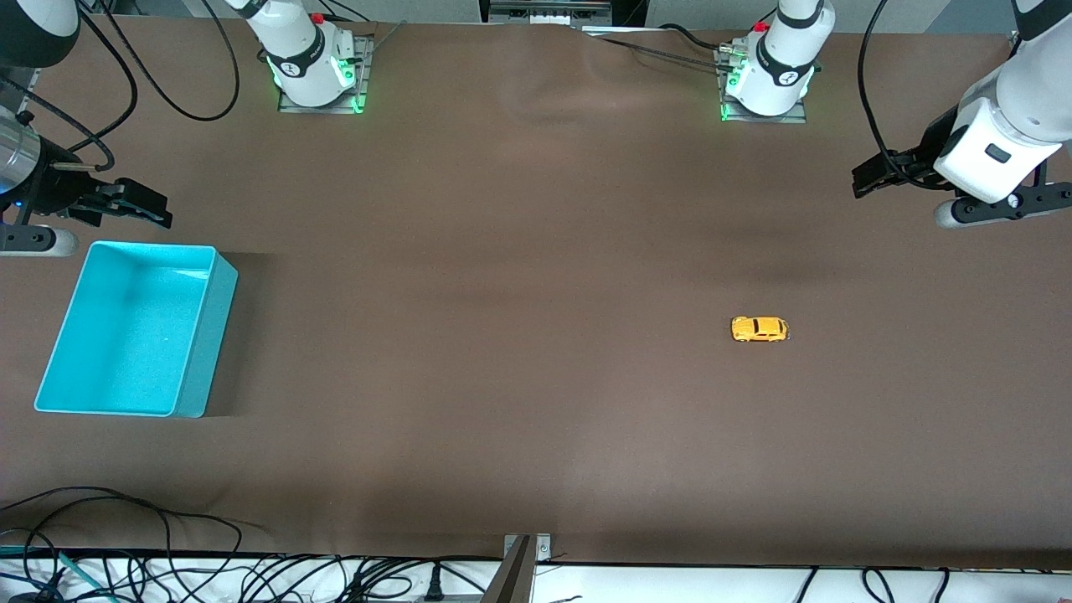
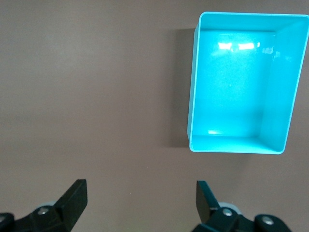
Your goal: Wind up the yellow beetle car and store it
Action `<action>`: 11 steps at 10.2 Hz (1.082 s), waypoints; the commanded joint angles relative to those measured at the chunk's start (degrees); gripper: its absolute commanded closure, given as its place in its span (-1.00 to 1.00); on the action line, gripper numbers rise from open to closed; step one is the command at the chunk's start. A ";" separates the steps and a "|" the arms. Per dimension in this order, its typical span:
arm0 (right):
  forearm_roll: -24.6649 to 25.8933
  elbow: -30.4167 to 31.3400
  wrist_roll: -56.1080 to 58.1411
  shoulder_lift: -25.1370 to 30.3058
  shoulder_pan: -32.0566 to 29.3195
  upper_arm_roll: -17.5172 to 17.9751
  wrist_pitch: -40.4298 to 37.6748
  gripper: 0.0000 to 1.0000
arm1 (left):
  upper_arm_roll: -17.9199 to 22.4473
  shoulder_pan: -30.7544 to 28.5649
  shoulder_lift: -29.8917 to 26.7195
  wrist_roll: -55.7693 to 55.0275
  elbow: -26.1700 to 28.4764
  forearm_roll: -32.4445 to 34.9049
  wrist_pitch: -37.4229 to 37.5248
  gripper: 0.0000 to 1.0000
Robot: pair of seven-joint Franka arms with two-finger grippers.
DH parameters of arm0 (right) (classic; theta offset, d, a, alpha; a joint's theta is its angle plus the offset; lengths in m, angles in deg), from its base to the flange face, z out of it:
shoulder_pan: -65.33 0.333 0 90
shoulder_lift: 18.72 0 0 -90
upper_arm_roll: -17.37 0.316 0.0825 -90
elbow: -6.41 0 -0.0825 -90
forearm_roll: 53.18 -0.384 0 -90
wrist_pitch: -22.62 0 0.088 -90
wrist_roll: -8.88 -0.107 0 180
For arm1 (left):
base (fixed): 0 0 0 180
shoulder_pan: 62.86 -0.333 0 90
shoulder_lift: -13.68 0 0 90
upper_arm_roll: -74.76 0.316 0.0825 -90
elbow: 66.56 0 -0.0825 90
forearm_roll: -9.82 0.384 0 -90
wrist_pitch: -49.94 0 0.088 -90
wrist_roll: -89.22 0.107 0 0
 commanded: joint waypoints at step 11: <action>-1.07 -1.35 0.97 -1.86 -0.67 -0.07 1.87 -1.00 | -1.59 0.81 13.40 32.46 -4.88 0.03 -7.61 -1.00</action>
